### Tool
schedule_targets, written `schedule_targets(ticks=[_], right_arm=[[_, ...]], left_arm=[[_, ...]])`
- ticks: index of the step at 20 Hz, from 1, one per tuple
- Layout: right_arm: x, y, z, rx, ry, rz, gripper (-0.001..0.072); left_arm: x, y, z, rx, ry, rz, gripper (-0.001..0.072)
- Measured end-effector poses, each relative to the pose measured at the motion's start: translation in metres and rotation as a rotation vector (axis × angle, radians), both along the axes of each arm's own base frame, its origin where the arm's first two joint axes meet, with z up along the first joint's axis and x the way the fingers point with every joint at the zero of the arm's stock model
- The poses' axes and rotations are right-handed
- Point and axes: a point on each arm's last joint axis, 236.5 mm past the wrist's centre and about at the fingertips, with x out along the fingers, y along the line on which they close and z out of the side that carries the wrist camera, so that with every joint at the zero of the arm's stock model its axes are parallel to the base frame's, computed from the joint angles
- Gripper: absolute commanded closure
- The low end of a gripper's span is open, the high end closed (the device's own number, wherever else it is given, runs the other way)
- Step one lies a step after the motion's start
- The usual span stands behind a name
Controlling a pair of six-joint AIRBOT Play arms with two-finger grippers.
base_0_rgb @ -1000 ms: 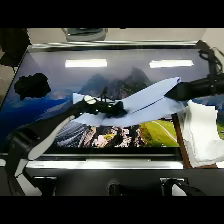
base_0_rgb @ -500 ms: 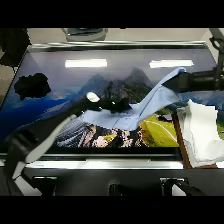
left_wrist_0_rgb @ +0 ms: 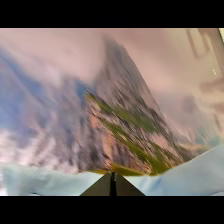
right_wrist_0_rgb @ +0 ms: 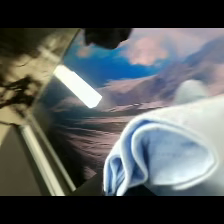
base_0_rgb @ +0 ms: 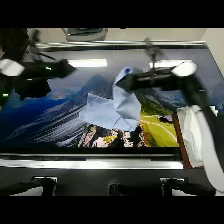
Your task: Fold the shirts.
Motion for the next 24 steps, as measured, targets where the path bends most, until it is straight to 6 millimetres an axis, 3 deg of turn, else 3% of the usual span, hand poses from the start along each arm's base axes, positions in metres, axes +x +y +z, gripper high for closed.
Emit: schedule_targets(ticks=[3,5,6,7,8,10,12,14,15,17,19,21,24], right_arm=[[0.009,0.035,-0.044,0.037,0.094,0.02,0.0641],[0.013,0.05,-0.068,0.056,0.152,0.018,0.0498],[0.014,0.057,-0.078,0.071,0.181,0.017,0.04],[0.014,0.062,-0.083,0.095,0.21,0.019,0.025],[0.016,0.066,-0.087,0.115,0.226,0.017,0.0207],[0.019,0.064,-0.091,0.139,0.241,0.021,0.0207],[0.024,0.045,-0.089,0.146,0.236,0.024,0.0207],[0.033,0.005,-0.09,0.092,0.216,0.001,0.0176],[0.036,-0.023,-0.095,0.032,0.217,-0.017,0.0075],[0.03,-0.085,-0.118,-0.142,0.257,-0.05,0.0062],[0.007,-0.138,-0.152,-0.314,0.355,-0.065,0.006],[-0.017,-0.161,-0.182,-0.381,0.453,-0.07,0.0042],[-0.035,-0.153,-0.216,-0.349,0.53,-0.099,0.0049]], left_arm=[[-0.01,0.04,0.018,0.038,-0.018,0.057,0.0674],[-0.015,0.053,0.019,0.057,-0.008,0.073,0.0674],[-0.016,0.056,0.019,0.06,-0.009,0.08,0.0674],[-0.018,0.057,0.016,0.062,0.0,0.079,0.0674],[-0.019,0.058,0.011,0.065,0.012,0.079,0.0674],[-0.02,0.061,0.003,0.066,0.027,0.089,0.0673],[-0.021,0.065,-0.008,0.071,0.049,0.097,0.0673],[-0.022,0.068,-0.013,0.068,0.063,0.101,0.0673],[-0.022,0.071,-0.015,0.07,0.069,0.107,0.0673],[-0.022,0.076,-0.018,0.074,0.071,0.116,0.0673],[-0.022,0.076,-0.019,0.073,0.074,0.116,0.0672],[-0.022,0.077,-0.019,0.075,0.075,0.117,0.0673],[-0.023,0.074,-0.019,0.071,0.076,0.111,0.0672]])
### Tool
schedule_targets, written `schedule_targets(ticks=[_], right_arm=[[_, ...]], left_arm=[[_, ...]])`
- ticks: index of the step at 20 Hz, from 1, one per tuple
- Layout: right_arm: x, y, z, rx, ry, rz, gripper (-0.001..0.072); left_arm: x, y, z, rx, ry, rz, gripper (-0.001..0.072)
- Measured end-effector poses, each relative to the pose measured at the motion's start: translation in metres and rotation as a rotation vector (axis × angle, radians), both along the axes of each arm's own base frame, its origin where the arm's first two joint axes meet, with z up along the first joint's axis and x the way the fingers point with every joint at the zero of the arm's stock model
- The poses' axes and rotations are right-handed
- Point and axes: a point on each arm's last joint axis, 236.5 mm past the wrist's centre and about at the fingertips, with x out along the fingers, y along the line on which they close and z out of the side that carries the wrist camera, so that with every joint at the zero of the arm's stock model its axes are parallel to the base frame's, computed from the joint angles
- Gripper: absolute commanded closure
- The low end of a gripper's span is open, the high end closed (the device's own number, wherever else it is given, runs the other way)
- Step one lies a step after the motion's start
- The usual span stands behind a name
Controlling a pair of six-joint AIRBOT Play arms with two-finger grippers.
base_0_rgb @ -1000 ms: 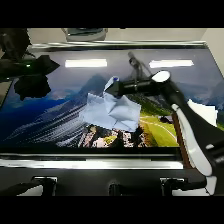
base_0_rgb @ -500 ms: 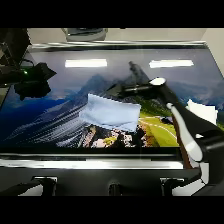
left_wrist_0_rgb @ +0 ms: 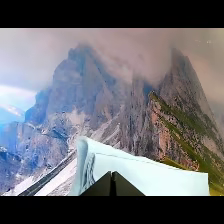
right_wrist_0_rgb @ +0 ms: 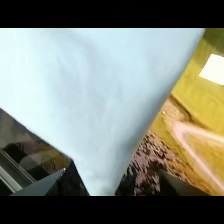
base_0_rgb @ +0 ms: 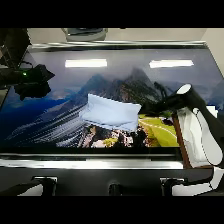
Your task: Fold the shirts.
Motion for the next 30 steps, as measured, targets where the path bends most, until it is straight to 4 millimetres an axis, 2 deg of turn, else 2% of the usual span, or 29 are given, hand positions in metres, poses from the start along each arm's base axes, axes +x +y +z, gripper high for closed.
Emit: schedule_targets(ticks=[2,3,4,5,6,8,10,12,15,17,20,23,25,27,30], right_arm=[[-0.002,0.013,-0.019,0.022,0.019,-0.036,0.014],[-0.001,0.021,-0.025,0.04,0.025,-0.053,0.0212],[-0.001,0.029,-0.03,0.059,0.034,-0.066,0.0345],[0.0,0.038,-0.033,0.079,0.033,-0.074,0.0632],[0.003,0.046,-0.03,0.111,0.022,-0.078,0.0656],[0.011,0.053,-0.018,0.143,-0.038,-0.057,0.0659],[0.029,0.046,0.013,0.157,-0.145,-0.049,0.0659],[0.051,0.02,0.056,0.141,-0.269,-0.068,0.0659],[0.071,-0.044,0.119,0.082,-0.386,-0.154,0.0659],[0.071,-0.094,0.156,0.032,-0.433,-0.225,0.0659],[0.058,-0.167,0.197,-0.046,-0.476,-0.353,0.0659],[0.043,-0.226,0.223,-0.102,-0.492,-0.487,0.0659],[0.034,-0.254,0.232,-0.116,-0.489,-0.57,0.0658],[0.027,-0.276,0.239,-0.114,-0.489,-0.639,0.0658],[0.019,-0.294,0.258,-0.086,-0.513,-0.701,0.0658]], left_arm=[[-0.001,-0.005,0.001,-0.011,0.0,-0.008,0.0672],[-0.001,-0.007,0.002,-0.017,-0.001,-0.013,0.0672],[-0.001,-0.01,0.002,-0.022,-0.001,-0.018,0.0672],[-0.002,-0.012,0.003,-0.024,-0.001,-0.022,0.0672],[-0.002,-0.015,0.003,-0.028,-0.002,-0.026,0.0672],[-0.002,-0.016,0.003,-0.029,-0.003,-0.028,0.0672],[-0.002,-0.016,0.004,-0.027,-0.006,-0.03,0.0672],[-0.002,-0.017,0.004,-0.024,-0.011,-0.036,0.0672],[-0.001,-0.017,0.004,-0.019,-0.015,-0.041,0.0672],[-0.001,-0.017,0.003,-0.013,-0.018,-0.046,0.0671],[-0.001,-0.017,0.002,-0.001,-0.024,-0.055,0.0672],[-0.001,-0.017,0.002,0.012,-0.032,-0.067,0.0671],[0.0,-0.018,0.001,0.022,-0.037,-0.077,0.0672],[0.0,-0.018,0.0,0.027,-0.037,-0.082,0.0671],[0.0,-0.018,-0.001,0.032,-0.04,-0.086,0.0672]])
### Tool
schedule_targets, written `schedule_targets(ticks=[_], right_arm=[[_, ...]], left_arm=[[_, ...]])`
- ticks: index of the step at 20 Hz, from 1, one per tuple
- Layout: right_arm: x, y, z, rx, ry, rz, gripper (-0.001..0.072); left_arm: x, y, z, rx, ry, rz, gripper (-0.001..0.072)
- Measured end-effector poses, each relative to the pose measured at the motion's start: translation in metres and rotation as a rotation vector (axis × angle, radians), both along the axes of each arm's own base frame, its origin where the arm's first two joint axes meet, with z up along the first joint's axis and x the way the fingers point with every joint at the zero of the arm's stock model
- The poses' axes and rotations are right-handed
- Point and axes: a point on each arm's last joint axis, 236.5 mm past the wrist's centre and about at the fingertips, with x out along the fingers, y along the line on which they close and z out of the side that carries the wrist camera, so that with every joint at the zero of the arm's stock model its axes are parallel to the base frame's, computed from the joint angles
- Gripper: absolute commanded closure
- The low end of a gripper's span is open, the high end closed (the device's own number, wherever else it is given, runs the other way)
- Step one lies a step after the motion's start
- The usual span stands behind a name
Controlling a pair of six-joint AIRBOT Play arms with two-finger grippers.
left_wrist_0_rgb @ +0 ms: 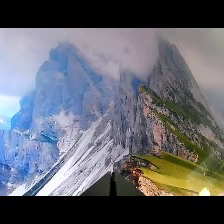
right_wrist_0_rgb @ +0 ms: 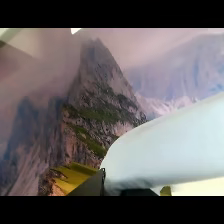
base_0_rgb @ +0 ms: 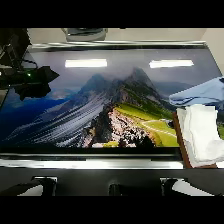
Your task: Fold the shirts.
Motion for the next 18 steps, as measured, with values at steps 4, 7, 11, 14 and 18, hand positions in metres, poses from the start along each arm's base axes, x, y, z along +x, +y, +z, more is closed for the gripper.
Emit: schedule_targets(ticks=[4,7,11,14,18], right_arm=[[-0.023,-0.017,0.029,0.006,-0.014,-0.036,0.0656],[-0.06,-0.025,0.029,0.004,0.077,-0.04,0.0656],[-0.12,-0.052,0.0,-0.099,0.318,-0.142,0.0656],[-0.155,-0.06,-0.034,-0.1,0.484,-0.194,0.0656],[-0.21,-0.043,-0.097,-0.053,0.724,-0.18,0.0656]], left_arm=[[0.001,0.0,-0.002,0.003,0.002,-0.003,0.0671],[0.002,0.0,-0.004,0.01,0.002,-0.009,0.0671],[0.002,0.0,-0.006,0.014,0.002,-0.013,0.0671],[0.002,0.0,-0.006,0.018,0.0,-0.017,0.0671],[0.002,0.0,-0.006,0.022,-0.003,-0.022,0.0671]])
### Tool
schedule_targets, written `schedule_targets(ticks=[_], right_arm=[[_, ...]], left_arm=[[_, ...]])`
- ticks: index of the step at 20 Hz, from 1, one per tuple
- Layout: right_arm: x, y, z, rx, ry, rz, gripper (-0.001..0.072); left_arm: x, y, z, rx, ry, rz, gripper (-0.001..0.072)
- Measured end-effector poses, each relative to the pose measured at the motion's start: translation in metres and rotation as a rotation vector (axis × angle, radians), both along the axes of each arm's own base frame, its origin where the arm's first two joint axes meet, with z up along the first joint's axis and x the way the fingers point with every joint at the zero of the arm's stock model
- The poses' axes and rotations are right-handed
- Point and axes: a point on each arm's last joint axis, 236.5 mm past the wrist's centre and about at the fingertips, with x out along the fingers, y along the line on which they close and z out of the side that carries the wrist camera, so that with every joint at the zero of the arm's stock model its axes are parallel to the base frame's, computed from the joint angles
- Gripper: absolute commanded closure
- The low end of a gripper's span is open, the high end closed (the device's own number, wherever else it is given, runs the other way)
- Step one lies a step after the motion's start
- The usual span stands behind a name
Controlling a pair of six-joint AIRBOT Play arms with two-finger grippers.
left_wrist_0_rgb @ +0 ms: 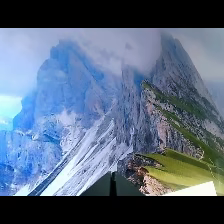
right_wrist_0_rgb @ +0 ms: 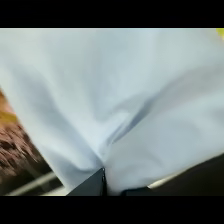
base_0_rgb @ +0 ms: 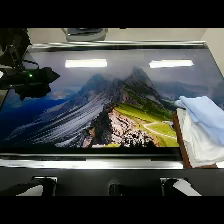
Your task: Fold the shirts.
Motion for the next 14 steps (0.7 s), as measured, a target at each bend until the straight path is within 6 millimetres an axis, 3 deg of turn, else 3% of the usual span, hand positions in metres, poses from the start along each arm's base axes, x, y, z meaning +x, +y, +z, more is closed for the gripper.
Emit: schedule_targets(ticks=[2,5,10,11,12,13,14], right_arm=[[-0.025,0.007,-0.03,0.02,0.102,0.005,0.0656],[-0.046,0.015,-0.064,0.041,0.183,0.014,0.0656],[-0.067,0.016,-0.094,0.028,0.26,0.036,0.0654],[-0.07,0.013,-0.096,0.017,0.273,0.04,0.0584],[-0.072,0.011,-0.098,0.006,0.28,0.042,0.0299],[-0.075,0.009,-0.1,-0.002,0.289,0.043,0.006],[-0.074,0.007,-0.101,-0.011,0.282,0.044,0.0061]], left_arm=[[0.0,-0.001,0.0,0.002,-0.001,-0.003,0.0671],[-0.001,-0.003,0.0,0.002,-0.001,-0.009,0.0671],[-0.002,-0.008,0.0,0.002,-0.001,-0.02,0.0671],[-0.002,-0.009,0.0,0.002,-0.001,-0.02,0.0671],[-0.002,-0.009,0.0,0.002,-0.001,-0.022,0.0671],[-0.002,-0.009,0.0,0.002,-0.001,-0.022,0.0671],[-0.002,-0.009,0.0,0.002,-0.001,-0.022,0.0671]])
